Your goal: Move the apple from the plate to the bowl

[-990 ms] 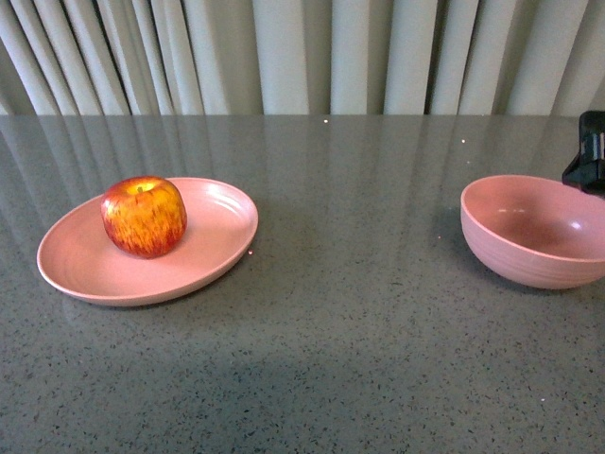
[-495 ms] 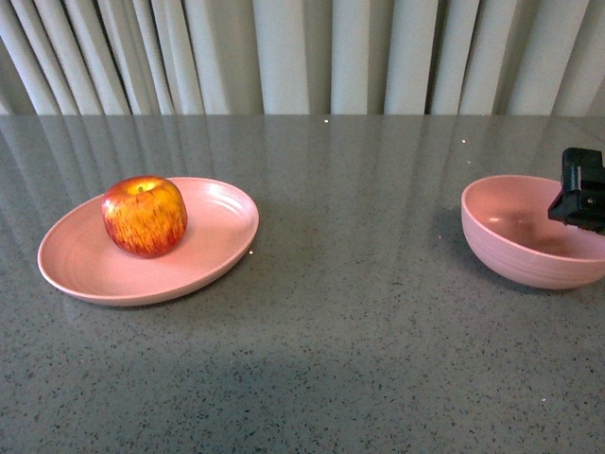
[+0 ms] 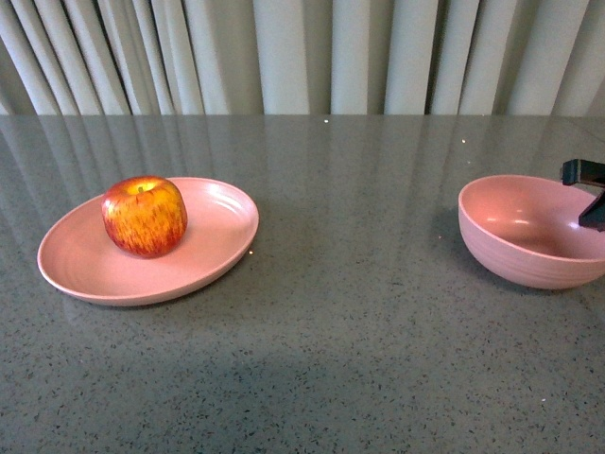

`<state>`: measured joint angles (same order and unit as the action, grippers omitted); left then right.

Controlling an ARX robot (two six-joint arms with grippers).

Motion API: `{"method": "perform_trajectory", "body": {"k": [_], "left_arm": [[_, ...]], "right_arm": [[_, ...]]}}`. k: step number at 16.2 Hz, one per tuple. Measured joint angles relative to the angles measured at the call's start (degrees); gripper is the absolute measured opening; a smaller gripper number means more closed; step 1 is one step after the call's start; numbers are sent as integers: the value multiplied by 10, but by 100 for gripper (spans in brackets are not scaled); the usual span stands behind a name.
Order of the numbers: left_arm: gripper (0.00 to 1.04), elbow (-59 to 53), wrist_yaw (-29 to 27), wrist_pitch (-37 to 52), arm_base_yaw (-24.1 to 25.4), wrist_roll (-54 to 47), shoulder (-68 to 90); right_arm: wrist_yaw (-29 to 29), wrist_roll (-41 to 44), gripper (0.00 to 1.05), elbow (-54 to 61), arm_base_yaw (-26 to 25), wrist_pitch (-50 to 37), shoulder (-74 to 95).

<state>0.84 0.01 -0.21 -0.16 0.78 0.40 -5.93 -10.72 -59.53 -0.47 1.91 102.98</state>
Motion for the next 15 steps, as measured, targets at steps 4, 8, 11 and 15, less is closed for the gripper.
{"method": "perform_trajectory", "body": {"k": [4,8,11,15], "left_arm": [[98,0,0,0,0,0,0],[98,0,0,0,0,0,0],[98,0,0,0,0,0,0],[98,0,0,0,0,0,0]], "right_arm": [[-19,-16,3,-2,-11,16,-16],[31,-19,3,-97,195,56,-27],[39,-22,3,-106,221,54,3],[45,-26,3,-108,227,54,13]]}}
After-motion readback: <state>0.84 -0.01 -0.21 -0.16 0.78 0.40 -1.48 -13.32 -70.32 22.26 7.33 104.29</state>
